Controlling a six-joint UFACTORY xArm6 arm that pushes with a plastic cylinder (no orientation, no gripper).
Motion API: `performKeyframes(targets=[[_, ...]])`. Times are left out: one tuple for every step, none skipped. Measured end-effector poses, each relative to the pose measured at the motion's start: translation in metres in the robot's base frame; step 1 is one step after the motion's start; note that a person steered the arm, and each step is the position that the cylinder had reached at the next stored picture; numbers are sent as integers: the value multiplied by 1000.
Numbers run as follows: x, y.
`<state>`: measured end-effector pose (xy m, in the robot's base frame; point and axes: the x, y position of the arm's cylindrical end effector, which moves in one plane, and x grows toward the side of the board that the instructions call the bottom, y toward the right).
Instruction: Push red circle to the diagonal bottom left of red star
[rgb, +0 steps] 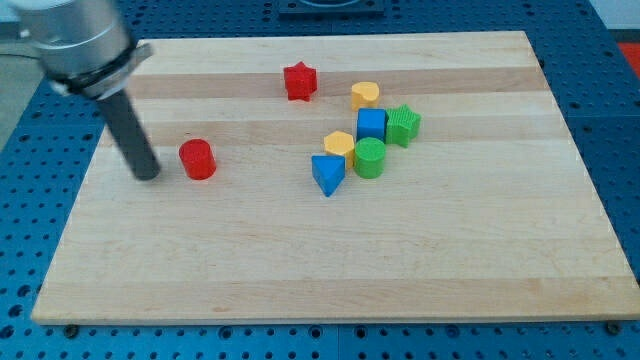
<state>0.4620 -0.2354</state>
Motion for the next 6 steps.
performKeyframes(targets=[[-21, 29], [-54, 31], [-66, 31], [-54, 31], [-10, 28], [-5, 62]])
